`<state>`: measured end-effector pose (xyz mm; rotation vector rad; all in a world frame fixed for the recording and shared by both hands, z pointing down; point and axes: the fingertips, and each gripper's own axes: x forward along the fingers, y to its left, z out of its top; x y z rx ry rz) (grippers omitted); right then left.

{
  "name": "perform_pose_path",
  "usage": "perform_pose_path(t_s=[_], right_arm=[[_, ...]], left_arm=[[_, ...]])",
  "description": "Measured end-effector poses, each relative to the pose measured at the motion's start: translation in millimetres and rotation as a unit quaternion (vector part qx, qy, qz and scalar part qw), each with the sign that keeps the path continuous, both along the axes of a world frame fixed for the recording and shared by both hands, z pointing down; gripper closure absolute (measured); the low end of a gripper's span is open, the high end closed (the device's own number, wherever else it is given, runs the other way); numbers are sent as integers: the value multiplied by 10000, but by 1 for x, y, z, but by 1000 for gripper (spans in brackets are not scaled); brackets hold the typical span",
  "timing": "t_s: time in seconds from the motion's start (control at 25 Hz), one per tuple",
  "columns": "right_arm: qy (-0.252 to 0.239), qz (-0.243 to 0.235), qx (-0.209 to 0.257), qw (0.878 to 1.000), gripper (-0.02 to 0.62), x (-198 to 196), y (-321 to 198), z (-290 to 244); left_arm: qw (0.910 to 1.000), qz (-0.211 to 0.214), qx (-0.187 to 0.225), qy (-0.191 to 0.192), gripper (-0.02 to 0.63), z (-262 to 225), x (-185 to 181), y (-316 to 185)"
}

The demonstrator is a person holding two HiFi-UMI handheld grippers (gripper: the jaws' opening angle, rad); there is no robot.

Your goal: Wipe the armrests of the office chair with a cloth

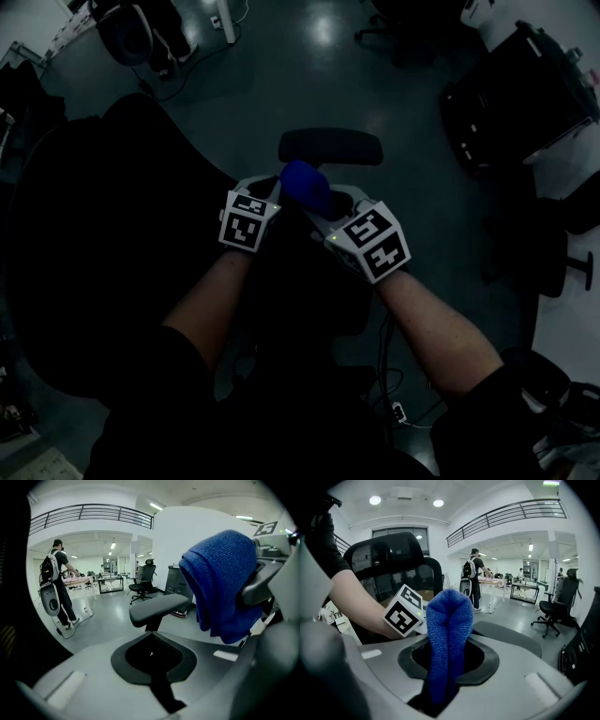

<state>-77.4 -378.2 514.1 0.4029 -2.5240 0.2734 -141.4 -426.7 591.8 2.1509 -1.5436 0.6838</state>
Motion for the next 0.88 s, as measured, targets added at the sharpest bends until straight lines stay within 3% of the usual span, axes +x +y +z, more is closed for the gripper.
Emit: perform_pose_path(t_s=[0.4, 0.88], right_arm=[[-140, 908, -133, 9957, 485, 76, 69, -35], [-130, 1856, -25, 9825, 485, 113, 166, -57]], left_arm=[[9988, 139, 196, 437, 589, -43, 37, 92], [9889, 1275, 392, 656, 589, -69, 99, 207]])
